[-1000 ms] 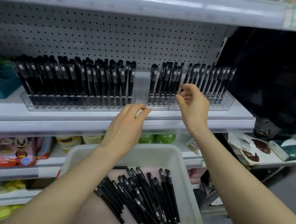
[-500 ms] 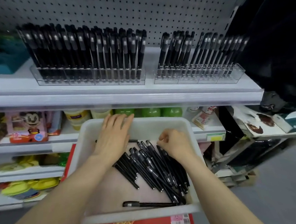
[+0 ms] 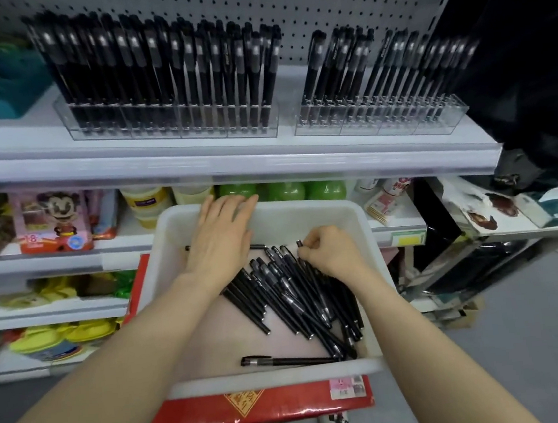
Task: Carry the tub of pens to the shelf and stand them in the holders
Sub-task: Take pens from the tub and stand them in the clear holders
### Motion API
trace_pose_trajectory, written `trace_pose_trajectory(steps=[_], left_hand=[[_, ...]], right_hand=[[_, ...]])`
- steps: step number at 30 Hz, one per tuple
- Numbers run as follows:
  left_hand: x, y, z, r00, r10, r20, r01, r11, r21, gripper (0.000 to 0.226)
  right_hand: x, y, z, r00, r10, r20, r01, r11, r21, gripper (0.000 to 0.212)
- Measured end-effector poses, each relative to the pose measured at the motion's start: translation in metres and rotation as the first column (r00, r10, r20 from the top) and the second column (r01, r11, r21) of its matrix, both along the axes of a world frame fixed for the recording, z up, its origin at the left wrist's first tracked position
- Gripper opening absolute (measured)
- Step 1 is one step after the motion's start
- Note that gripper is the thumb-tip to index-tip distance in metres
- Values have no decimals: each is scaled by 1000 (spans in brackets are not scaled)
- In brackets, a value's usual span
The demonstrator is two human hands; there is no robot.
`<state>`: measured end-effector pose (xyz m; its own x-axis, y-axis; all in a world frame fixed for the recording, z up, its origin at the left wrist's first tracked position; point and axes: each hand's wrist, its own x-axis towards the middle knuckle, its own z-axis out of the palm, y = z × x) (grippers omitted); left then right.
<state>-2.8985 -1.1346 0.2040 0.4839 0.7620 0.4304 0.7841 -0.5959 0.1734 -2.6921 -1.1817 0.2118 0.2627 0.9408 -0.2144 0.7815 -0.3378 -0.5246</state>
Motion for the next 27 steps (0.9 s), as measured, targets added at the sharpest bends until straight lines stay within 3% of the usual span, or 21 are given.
trace_pose_trajectory(steps=[6, 10, 14, 18, 20, 22, 24, 27], left_hand=[[8, -10, 15, 989, -110, 95, 107, 994, 33, 38], [19, -16, 30, 992, -123, 27, 123, 992, -3, 51], [30, -17, 47, 992, -124, -2, 124, 991, 53, 43], [43, -15, 67, 992, -85, 95, 89, 995, -34, 22], [46, -11, 72, 994, -59, 91, 63, 997, -46, 22], [47, -5, 75, 998, -51, 46, 51, 999, -12, 23], [50, 0, 78, 998, -63, -4, 63, 997, 49, 21], [58, 4, 89, 995, -66, -73, 72, 994, 78, 19]], right_hand=[[-2, 2, 34, 980, 122, -158, -69, 950, 304, 8], [-4, 2, 69, 928, 169, -332, 19, 868, 496, 6], [-6, 4, 100, 820, 196, -537, 182, 801, 570, 6], [-2, 7, 112, 747, 153, -648, 314, 778, 545, 5], [5, 6, 113, 839, 97, -536, 302, 737, 605, 18], [15, 4, 111, 988, 5, -155, 113, 663, 740, 40], [23, 5, 109, 962, -45, 268, -194, 574, 795, 42], [32, 12, 104, 844, 25, 536, -466, 529, 709, 23]])
